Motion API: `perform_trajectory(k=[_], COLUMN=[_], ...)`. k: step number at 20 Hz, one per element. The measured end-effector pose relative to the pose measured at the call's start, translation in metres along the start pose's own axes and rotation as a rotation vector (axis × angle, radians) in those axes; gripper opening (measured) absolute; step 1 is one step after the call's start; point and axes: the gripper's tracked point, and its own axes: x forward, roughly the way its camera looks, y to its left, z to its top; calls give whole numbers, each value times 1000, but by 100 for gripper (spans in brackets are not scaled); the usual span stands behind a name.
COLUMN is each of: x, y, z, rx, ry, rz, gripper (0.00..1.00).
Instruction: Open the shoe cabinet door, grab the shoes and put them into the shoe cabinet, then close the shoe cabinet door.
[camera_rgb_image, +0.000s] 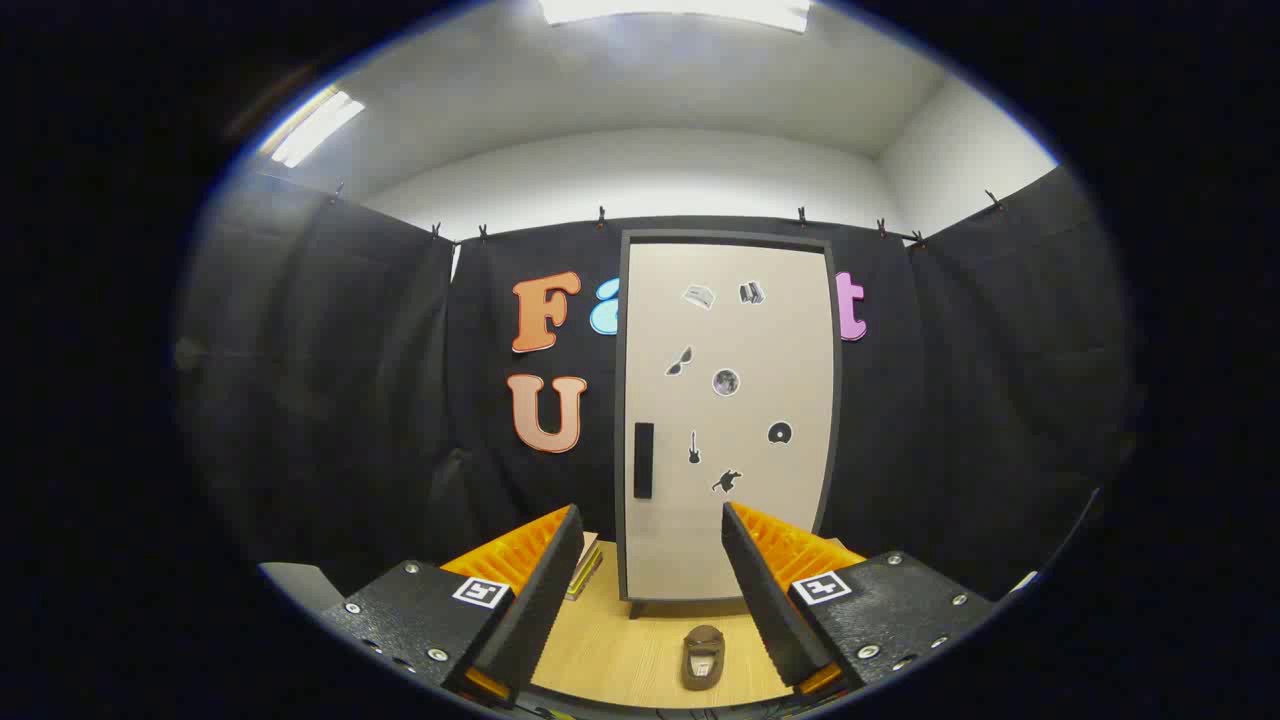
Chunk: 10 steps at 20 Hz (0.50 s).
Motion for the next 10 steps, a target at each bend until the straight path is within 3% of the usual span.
perform_trajectory(k=[10], x=[11], y=[5], z=[-4], rx=[-6], ry=[6], rz=[5], gripper=[88])
